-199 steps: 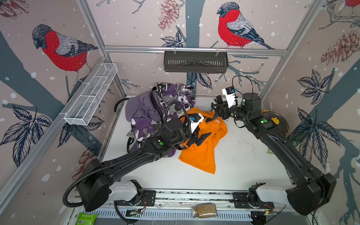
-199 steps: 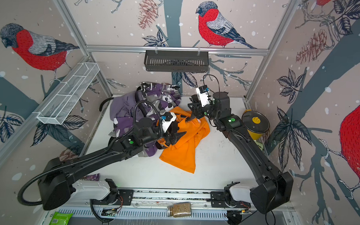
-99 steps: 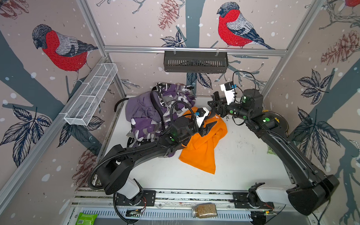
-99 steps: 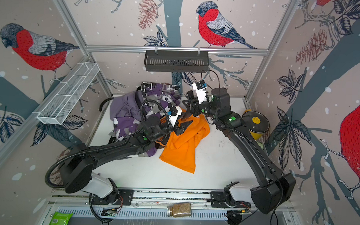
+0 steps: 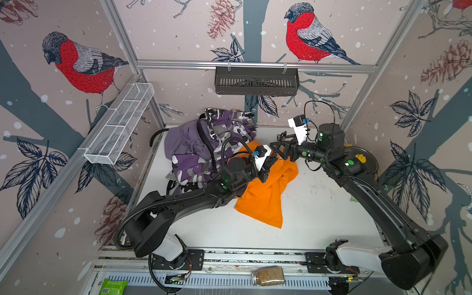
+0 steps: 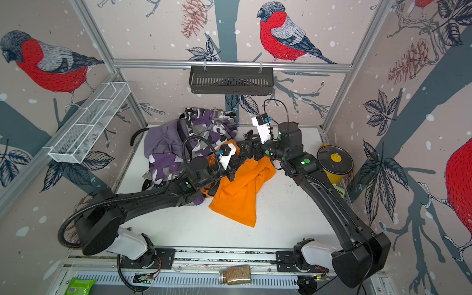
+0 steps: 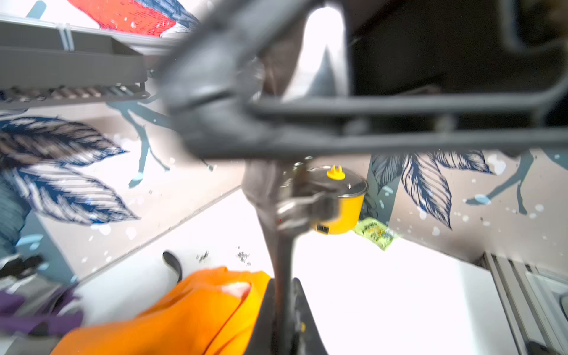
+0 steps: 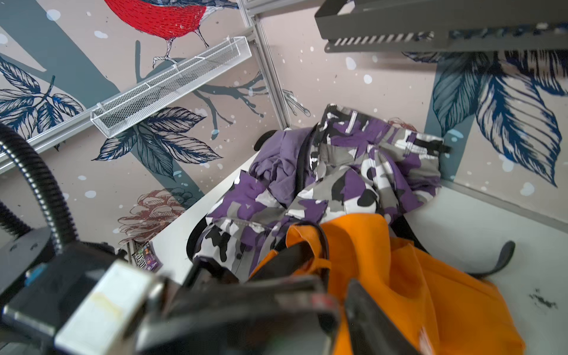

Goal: Remove the belt from the trousers

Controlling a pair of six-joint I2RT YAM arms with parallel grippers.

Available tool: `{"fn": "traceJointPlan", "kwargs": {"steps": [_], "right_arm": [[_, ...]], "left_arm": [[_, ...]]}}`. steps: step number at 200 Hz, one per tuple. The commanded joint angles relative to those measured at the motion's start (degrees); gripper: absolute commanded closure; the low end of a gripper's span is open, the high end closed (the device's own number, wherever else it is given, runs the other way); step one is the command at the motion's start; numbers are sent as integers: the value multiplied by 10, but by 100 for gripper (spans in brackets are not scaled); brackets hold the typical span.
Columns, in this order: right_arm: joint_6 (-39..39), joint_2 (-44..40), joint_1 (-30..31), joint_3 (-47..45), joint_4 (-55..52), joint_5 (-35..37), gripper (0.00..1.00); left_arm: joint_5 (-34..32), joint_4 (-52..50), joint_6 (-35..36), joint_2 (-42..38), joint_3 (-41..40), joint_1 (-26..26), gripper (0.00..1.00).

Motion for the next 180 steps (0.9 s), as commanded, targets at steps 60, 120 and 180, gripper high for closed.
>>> {"fn": "traceJointPlan", "kwargs": {"steps": [60,120,180], "right_arm": [[32,-46,-105,-142,43,-10,12],[68,107,0,-127,127,45,13],[42,322,51,15,58,-66,27]], "left_arm": [[34,-77,15,-213,-154,13,100],[32,-112,-12,-284,-213,15,100],[14,-154,0,-304,-212,16,100]]}}
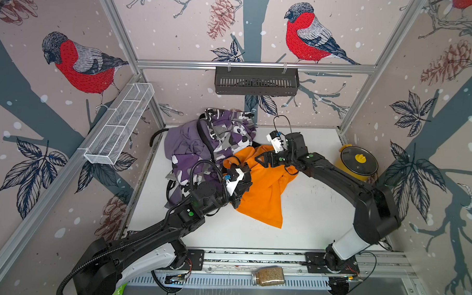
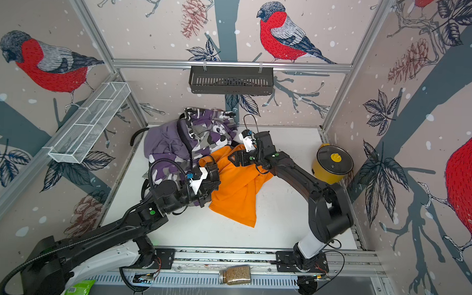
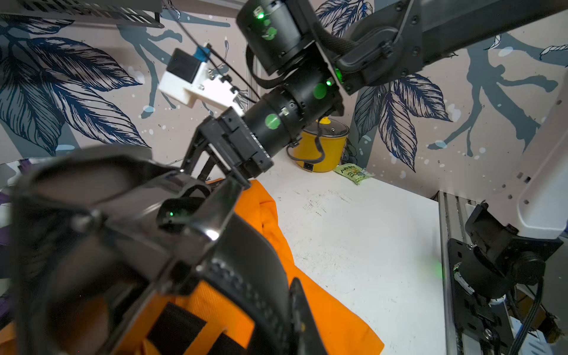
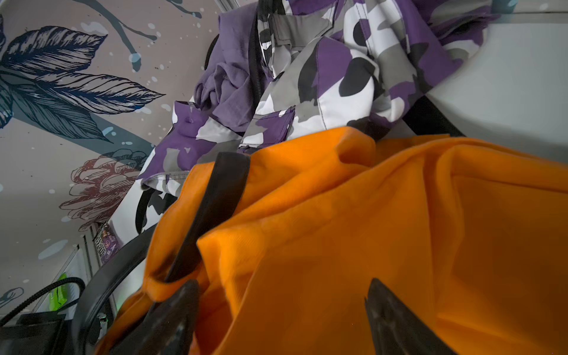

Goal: Remove the belt from the trousers

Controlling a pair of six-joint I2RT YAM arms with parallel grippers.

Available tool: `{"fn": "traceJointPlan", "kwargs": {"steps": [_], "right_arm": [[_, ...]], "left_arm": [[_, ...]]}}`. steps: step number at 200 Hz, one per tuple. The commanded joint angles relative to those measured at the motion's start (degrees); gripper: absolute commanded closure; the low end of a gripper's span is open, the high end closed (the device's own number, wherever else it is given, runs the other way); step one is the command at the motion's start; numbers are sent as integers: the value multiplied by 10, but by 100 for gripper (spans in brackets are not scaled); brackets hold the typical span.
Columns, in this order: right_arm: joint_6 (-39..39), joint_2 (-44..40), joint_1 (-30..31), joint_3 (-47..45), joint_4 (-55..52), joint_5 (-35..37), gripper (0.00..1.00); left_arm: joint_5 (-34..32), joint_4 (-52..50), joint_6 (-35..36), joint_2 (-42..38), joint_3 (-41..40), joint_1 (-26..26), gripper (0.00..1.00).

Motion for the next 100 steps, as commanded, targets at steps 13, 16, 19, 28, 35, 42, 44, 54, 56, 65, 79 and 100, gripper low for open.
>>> {"fn": "traceJointPlan", "kwargs": {"steps": [13,16,19,28,35,42,44,54,56,65,79,100], "right_arm": [[-14,86,10,45,-39,-108,40],[-18,92,10,50,-46,-110,43],[-21,97,11,55,-51,-112,47],[-30,106,8,64,-64,-121,63],[-31,106,4,65,-63,-131,81],[-28,99,-2,64,-59,-133,93],[-27,97,-4,62,-57,-133,95],[-23,73,-18,53,-47,-113,98],[-21,67,-21,50,-44,-106,99],[-19,31,-39,32,-24,-70,100],[-3,-36,-77,-4,17,-32,100],[-7,-136,-119,-35,36,31,100]], "left_arm": [[-23,-4,27,-3,7,3,100],[-25,-5,30,-2,10,4,100],[-27,-5,32,-1,12,5,100],[-33,-7,42,4,18,12,100],[-36,-2,48,10,21,20,100],[-36,4,54,18,27,32,100],[-35,6,56,20,29,35,100],[-25,18,67,39,41,56,100],[-24,21,70,44,44,60,100],[-20,42,82,67,62,74,100],[-4,74,105,116,107,94,100],[33,98,143,202,212,116,100]]}}
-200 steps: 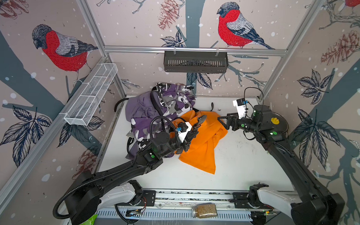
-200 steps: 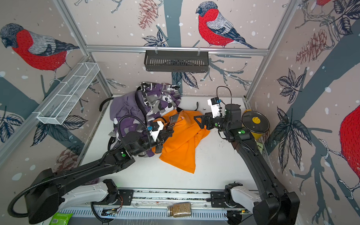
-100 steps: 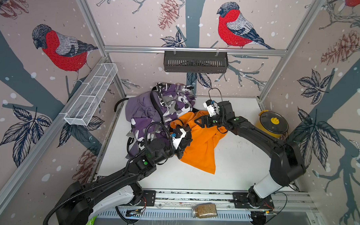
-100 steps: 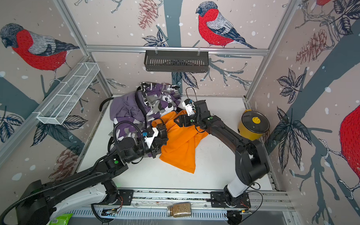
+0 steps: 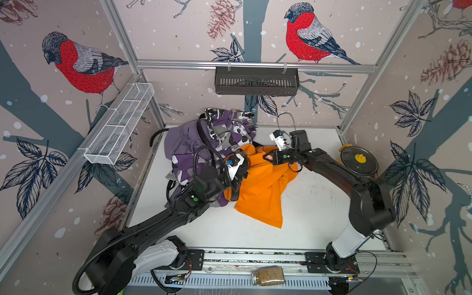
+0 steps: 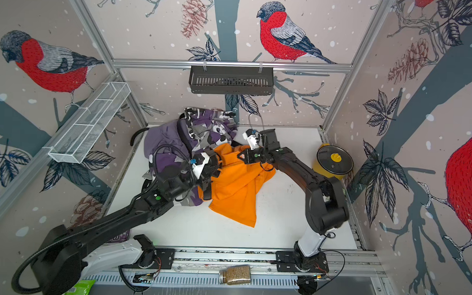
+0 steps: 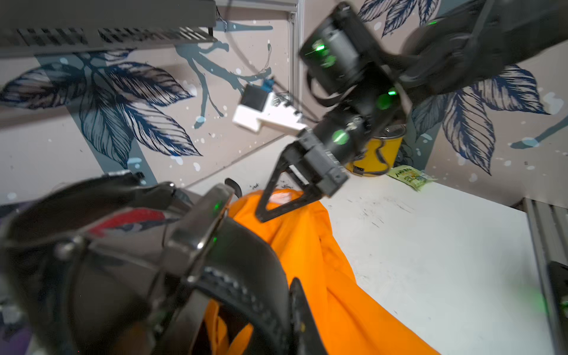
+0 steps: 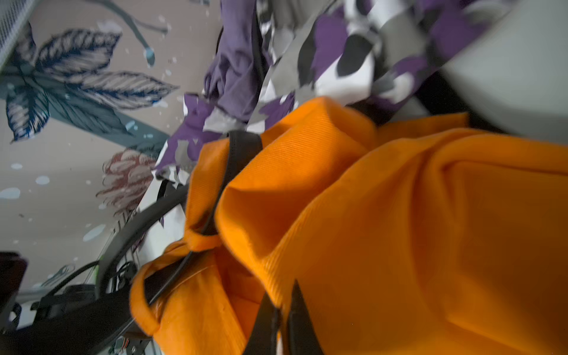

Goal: Remove the belt from the trousers

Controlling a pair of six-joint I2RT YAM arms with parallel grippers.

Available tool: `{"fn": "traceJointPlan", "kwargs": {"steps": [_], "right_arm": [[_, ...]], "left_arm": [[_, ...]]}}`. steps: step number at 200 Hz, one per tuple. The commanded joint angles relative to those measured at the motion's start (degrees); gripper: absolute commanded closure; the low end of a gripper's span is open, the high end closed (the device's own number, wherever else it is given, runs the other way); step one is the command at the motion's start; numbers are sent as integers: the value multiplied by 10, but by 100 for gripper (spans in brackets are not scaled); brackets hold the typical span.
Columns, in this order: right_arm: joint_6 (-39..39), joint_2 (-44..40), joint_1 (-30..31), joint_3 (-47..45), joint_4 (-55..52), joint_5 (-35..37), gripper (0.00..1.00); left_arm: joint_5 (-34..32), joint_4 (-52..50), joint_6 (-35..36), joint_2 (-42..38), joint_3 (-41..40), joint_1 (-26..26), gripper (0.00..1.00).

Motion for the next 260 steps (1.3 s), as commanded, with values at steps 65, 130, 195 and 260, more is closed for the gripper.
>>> {"fn": "traceJointPlan", "kwargs": {"steps": [65,130,195,260], "right_arm": [[165,-466,-24,-326,31,276,100],[261,-526,159,-430,-33,308,43],[68,-300,73,-168,-119,254,13],[-82,42,49,50,-161,203,14]], "left_arm": [[230,-34,150,156,267,11,100],[172,-103,92,1,12,-90,100],[134,-92,23,-74,-72,-95,100],[77,-115,-17,-163,-125,-96,100]]}}
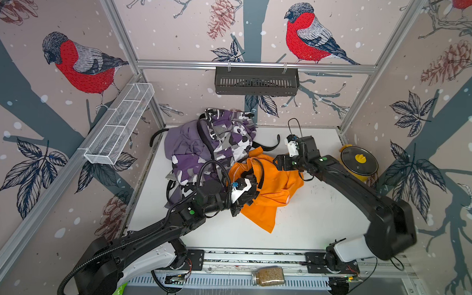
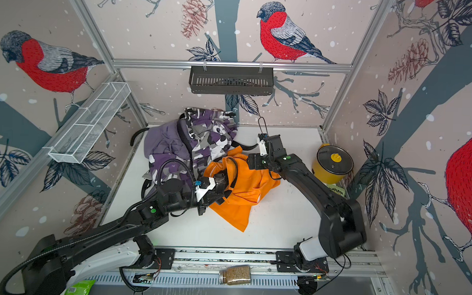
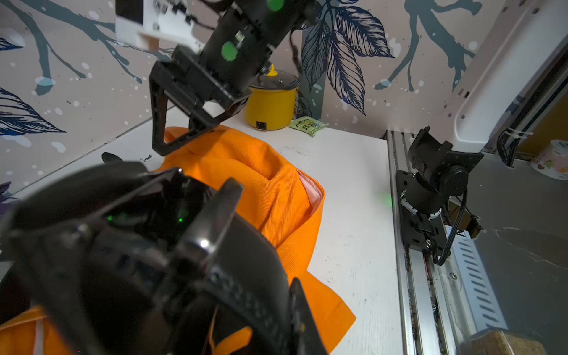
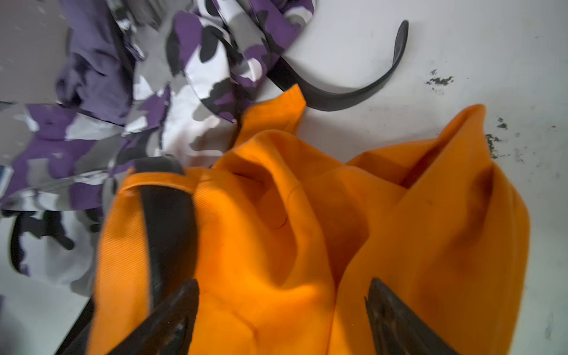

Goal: Remove the belt from the trousers

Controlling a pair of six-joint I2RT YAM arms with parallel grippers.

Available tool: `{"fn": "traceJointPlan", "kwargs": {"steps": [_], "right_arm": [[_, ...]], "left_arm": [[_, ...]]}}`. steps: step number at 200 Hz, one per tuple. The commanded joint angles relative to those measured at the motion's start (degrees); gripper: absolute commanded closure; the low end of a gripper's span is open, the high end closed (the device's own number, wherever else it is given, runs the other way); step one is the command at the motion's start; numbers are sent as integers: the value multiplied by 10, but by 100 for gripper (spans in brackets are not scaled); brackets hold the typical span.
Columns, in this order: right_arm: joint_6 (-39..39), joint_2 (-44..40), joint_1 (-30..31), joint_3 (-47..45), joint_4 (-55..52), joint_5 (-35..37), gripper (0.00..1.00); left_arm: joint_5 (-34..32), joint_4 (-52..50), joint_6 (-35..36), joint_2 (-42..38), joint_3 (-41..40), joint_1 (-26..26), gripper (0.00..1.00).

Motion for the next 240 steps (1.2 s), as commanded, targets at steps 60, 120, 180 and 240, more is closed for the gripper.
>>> {"fn": "traceJointPlan", "kwargs": {"steps": [60,120,180,240], "right_arm": [[-187,203,59,140,-99,-99,6],[-144,225,30,128,-12,-124,100],[-41,0,-125,95,73,-50,100],[1,-92,-259,48,100,-34,100]], "left_arm": [[-115,-61,-14,-41,0,0,100],[-210,-108,-11,-53,23,0,100],[-246,-107,114,-83,104,2,100],[-265,9,124,-84,72,55,100]]}}
